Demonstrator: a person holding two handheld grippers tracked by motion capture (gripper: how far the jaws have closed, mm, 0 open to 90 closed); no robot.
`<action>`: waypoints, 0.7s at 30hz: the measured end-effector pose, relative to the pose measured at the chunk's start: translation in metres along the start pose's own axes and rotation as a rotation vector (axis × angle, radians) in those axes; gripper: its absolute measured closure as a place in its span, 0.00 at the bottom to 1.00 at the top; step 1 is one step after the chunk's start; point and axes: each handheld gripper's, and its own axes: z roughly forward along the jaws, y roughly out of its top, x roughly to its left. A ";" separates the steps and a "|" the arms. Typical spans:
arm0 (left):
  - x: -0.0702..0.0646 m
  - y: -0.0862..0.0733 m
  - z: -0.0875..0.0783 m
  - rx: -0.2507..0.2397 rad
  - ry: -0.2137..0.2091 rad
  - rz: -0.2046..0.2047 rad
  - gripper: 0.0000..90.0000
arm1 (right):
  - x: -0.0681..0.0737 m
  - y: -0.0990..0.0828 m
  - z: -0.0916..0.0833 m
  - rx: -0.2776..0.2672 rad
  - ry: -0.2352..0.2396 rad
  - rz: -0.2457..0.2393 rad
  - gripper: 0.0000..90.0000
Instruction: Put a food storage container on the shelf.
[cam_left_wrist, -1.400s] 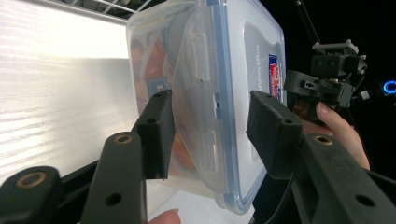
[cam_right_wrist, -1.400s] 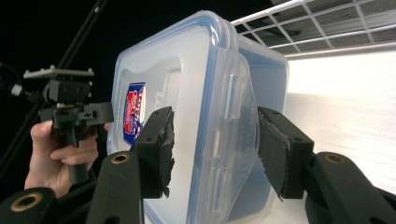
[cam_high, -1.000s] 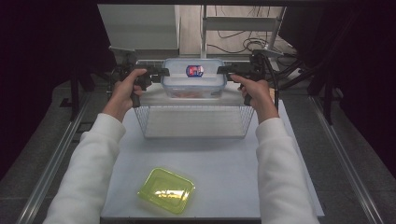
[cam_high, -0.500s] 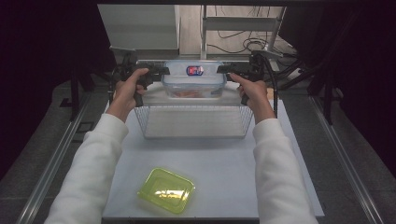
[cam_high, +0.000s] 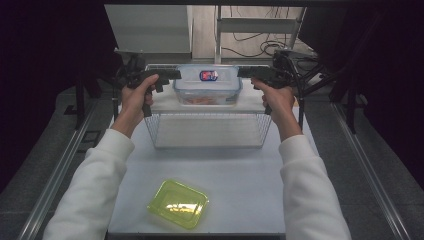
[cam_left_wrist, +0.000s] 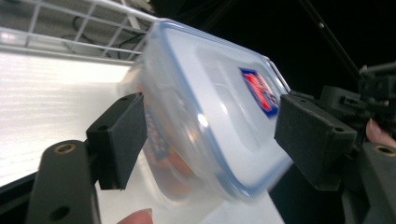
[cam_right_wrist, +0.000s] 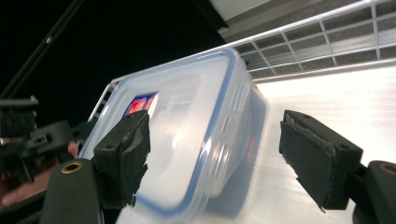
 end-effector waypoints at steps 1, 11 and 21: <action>-0.003 -0.002 -0.003 0.003 0.005 0.019 0.26 | 0.001 -0.001 -0.004 0.006 0.000 -0.027 0.27; -0.012 -0.032 -0.036 0.036 0.021 0.164 0.23 | 0.019 -0.026 -0.033 0.090 0.035 -0.285 0.29; -0.021 -0.075 -0.068 0.094 0.016 0.287 0.24 | 0.021 -0.061 -0.048 0.149 0.064 -0.400 0.31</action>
